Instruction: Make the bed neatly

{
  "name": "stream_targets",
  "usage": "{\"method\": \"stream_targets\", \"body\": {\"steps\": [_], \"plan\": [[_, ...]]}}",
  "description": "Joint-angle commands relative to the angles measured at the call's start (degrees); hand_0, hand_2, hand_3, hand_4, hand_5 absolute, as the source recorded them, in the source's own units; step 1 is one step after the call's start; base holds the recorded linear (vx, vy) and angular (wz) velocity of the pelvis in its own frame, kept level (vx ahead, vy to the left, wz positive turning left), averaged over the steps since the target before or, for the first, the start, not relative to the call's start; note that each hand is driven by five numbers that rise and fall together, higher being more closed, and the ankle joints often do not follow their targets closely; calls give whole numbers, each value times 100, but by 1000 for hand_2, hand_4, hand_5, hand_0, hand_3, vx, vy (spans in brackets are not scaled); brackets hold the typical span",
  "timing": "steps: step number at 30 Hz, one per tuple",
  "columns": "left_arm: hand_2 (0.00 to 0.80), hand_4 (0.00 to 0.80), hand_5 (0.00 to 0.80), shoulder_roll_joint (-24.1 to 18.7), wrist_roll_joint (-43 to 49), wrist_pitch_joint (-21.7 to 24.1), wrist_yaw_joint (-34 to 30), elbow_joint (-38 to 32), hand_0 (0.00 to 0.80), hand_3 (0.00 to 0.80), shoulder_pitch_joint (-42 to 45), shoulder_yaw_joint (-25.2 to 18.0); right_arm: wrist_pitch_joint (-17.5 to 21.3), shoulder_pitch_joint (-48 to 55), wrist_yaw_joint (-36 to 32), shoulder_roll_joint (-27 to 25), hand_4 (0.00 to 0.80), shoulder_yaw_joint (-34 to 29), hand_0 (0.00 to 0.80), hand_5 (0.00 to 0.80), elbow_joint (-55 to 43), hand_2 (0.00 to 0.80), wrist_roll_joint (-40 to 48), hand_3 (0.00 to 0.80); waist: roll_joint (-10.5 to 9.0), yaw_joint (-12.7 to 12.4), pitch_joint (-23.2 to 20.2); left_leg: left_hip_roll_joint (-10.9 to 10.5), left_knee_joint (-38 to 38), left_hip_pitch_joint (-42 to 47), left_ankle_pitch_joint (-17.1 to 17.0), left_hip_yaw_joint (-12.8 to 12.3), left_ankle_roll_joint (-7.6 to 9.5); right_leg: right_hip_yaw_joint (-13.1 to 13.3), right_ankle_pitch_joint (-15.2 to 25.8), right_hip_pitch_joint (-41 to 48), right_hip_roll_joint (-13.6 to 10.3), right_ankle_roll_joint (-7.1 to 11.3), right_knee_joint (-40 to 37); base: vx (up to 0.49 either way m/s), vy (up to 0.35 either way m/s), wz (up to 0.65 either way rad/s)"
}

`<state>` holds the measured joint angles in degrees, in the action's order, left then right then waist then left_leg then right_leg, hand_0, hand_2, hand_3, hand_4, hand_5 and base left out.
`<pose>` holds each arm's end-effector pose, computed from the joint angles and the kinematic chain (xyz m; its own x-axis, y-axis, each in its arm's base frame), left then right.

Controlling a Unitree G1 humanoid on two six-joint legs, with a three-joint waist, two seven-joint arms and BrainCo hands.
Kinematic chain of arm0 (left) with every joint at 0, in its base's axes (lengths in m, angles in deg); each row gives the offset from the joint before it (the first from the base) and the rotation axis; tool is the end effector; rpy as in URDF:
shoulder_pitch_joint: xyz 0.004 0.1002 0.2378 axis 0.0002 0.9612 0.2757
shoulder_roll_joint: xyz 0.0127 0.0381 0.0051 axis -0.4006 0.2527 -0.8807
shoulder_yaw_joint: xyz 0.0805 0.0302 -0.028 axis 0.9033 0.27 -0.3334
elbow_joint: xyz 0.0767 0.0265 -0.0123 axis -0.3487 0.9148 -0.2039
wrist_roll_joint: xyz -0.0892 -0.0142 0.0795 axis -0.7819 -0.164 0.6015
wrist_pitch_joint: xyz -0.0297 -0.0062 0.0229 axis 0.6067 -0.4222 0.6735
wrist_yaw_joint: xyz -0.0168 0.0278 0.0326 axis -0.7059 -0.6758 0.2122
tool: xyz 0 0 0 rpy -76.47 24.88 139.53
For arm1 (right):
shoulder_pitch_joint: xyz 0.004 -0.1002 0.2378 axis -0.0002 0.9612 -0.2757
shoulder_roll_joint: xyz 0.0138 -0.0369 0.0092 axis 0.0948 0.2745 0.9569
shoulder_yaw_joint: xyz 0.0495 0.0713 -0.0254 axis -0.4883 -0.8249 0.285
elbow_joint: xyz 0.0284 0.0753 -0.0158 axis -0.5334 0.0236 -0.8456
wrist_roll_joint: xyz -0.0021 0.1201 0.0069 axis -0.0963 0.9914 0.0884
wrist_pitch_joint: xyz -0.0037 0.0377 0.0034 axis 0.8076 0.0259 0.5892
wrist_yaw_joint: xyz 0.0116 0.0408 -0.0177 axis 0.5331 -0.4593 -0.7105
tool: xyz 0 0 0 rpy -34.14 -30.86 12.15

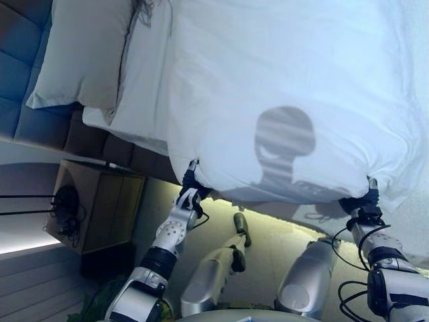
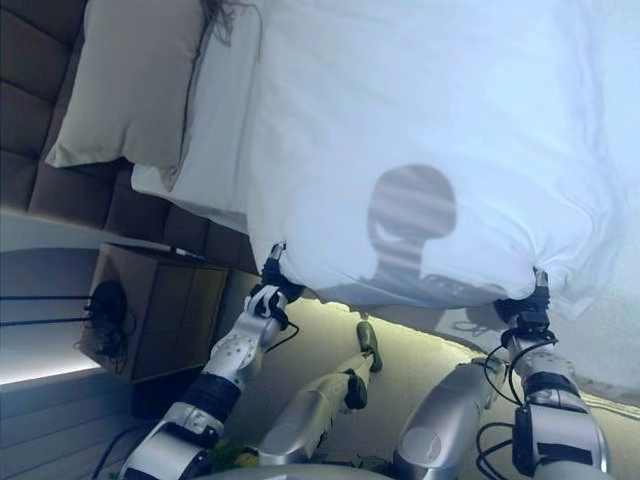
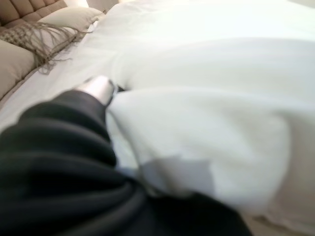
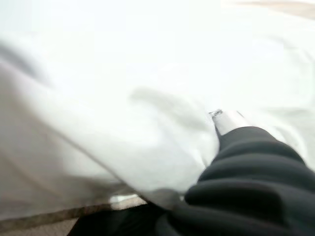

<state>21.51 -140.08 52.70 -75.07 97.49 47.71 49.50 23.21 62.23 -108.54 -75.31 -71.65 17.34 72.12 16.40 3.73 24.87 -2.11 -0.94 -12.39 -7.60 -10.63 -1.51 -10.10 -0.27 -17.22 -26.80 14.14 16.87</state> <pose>0.2678 0.0937 0.0362 0.9488 -0.2970 -0.1071 -0.0903 0.0701 -0.9935 0.2231 -0.3242 -0.0051 0.9613 -0.2370 -0.1403 0.1886 0.1951 0.9625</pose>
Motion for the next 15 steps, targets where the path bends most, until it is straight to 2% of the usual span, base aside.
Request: {"method": "stream_targets", "body": {"steps": [1, 4, 8, 10, 15], "plan": [[800, 800, 800, -193, 364, 321, 11, -194, 800, 800, -25, -259, 343, 518, -518, 168, 800, 22, 800, 800, -519, 800, -277, 800, -309, 4, -604, 678, -735, -94, 190, 380, -585, 260, 816, 167, -41, -50, -450, 123, -19, -6], [800, 800, 800, -197, 1110, 388, 185, 60, 800, 800, 76, -297, 559, 1019, -608, 513, 800, 319, 800, 800, -1345, 800, -600, 800, -518, 56, -767, 749, -743, 164, 271, 448, -561, 283, 739, 440, 69, -66, -479, 153, -33, -9], [800, 800, 800, -232, 2036, 322, 55, 580, 800, 800, 173, -401, 869, 1464, -294, 866, 800, 660, 800, 800, -2084, 800, -985, 800, -700, 74, -1086, 807, -685, 642, 407, 450, -558, 227, 666, 1034, 95, -52, -653, 242, 14, -7], [800, 800, 800, -208, 2472, 299, -83, 693, 800, 800, 269, -361, 1134, 1649, 261, 1042, 800, 908, 800, 800, -2556, 800, -1406, 800, -744, 85, -1232, 734, -673, 892, 507, 458, -526, 227, 680, 1302, 34, -44, -729, 262, 122, 0], [800, 800, 800, -176, 2670, -9, -252, 627, 800, 800, 756, -504, 1259, 2027, 839, 1454, 800, 1090, 800, 800, -3014, 800, -1553, 800, -866, 6, -1539, 397, -656, 1266, 799, 471, -305, 258, 908, 1692, -177, -12, -916, 214, 94, 5]]}}
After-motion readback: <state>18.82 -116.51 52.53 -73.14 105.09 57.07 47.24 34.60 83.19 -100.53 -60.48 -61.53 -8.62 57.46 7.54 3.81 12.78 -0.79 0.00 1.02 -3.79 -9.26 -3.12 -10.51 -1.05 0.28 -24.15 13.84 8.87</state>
